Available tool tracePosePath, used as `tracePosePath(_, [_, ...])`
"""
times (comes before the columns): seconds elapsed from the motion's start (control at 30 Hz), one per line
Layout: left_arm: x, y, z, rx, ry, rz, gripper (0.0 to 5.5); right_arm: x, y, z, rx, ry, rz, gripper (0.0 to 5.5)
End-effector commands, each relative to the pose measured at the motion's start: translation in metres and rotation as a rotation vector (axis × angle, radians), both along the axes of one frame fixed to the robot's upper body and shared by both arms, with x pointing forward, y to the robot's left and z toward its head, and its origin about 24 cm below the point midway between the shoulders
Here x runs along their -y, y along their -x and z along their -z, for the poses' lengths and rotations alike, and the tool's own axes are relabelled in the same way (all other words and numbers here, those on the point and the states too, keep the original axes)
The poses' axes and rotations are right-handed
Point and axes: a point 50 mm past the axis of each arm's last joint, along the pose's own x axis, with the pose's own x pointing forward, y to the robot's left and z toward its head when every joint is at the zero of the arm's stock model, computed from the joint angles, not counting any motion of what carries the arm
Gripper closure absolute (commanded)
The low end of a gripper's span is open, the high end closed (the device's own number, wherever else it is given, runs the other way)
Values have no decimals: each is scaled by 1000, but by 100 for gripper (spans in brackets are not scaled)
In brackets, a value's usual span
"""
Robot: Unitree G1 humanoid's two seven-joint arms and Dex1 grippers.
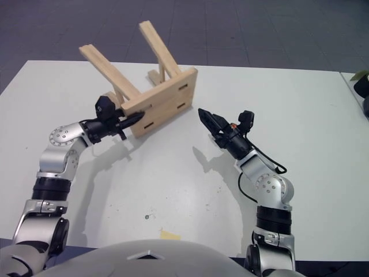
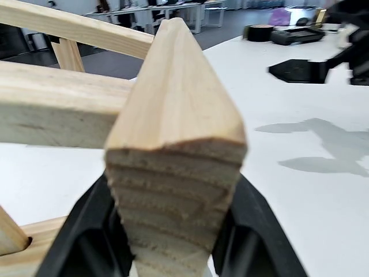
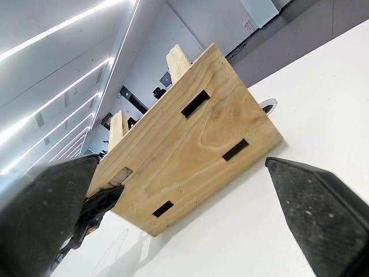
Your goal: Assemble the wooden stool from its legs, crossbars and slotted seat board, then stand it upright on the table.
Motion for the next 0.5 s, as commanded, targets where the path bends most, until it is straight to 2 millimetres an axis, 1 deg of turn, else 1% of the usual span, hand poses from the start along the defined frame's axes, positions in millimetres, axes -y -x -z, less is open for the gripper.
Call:
tracePosePath(0.03, [-4, 22, -7, -2, 13, 211, 412, 9, 0, -4, 30, 42, -29, 10])
tracePosePath(0.13, [-17, 29, -5, -38, -47, 278, 412, 19, 13, -5, 59, 95, -143, 10])
tracePosePath(0.2, [-27, 30, -7, -65, -66, 304, 412, 28, 24, -4, 73, 165, -247, 10])
tracePosePath(0.3, [-36, 32, -11, -94, -74, 348, 412, 39, 34, -4, 92, 268, -377, 10])
tracePosePath(0.37, [-39, 34, -14, -117, -74, 388, 412, 42, 33, -6, 123, 363, -449, 10])
tracePosePath(0.5, [-39, 34, -18, -144, -77, 451, 412, 39, 20, -4, 192, 531, -523, 10])
